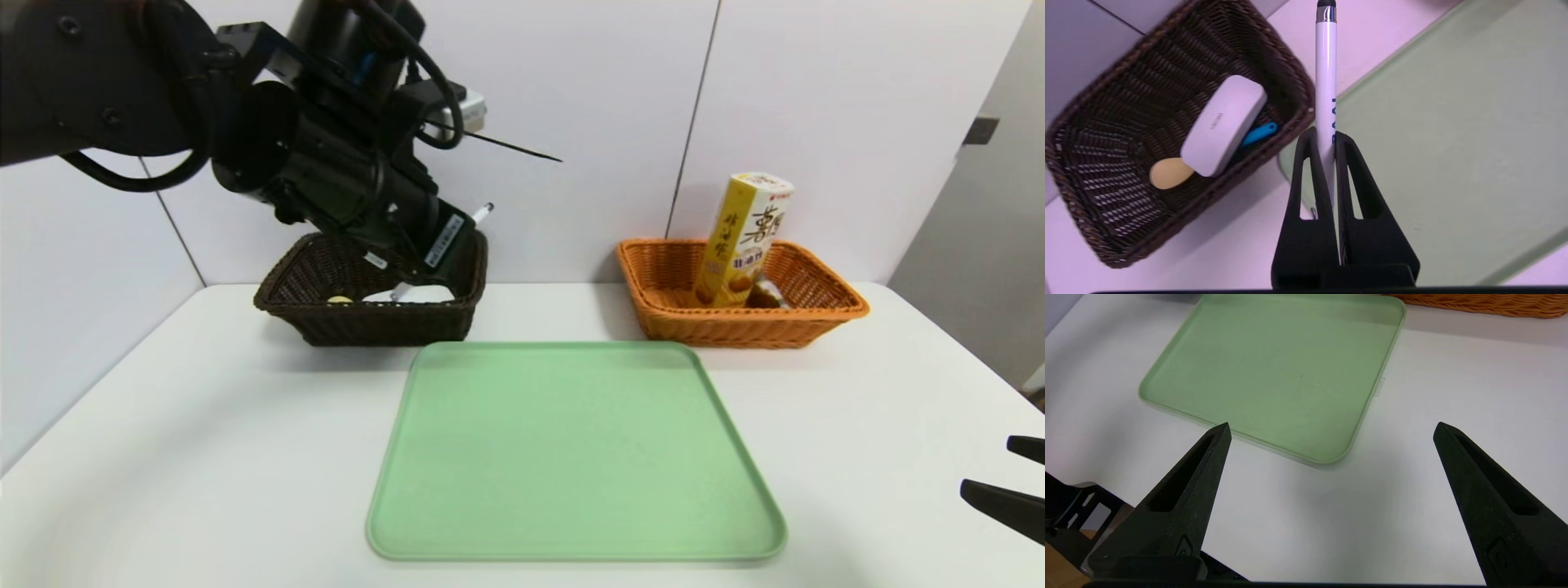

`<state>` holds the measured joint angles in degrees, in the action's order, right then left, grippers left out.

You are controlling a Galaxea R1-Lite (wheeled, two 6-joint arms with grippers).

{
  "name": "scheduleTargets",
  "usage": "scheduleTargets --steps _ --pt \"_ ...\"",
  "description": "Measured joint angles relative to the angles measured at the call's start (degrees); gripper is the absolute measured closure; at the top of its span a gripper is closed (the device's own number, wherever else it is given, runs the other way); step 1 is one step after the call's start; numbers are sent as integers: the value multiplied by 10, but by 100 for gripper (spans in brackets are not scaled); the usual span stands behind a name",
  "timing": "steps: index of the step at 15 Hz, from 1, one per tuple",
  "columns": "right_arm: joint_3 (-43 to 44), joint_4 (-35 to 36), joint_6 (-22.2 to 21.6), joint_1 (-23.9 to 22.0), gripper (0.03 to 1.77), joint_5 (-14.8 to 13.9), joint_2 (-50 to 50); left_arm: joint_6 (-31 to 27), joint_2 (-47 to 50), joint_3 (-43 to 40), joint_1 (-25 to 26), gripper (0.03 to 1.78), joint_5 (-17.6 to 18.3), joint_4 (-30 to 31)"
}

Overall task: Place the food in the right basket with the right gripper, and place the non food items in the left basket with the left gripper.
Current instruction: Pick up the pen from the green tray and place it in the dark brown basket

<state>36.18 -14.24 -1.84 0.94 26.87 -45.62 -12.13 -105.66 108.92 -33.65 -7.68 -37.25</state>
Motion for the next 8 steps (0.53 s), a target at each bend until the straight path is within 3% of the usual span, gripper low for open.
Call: scheduleTargets --steps 5,8 --pt "-2 0 0 0 9 -5 2 -174 -28 13 129 172 114 54" --pt "0 0 1 0 9 -5 2 -275 -60 17 169 172 126 82"
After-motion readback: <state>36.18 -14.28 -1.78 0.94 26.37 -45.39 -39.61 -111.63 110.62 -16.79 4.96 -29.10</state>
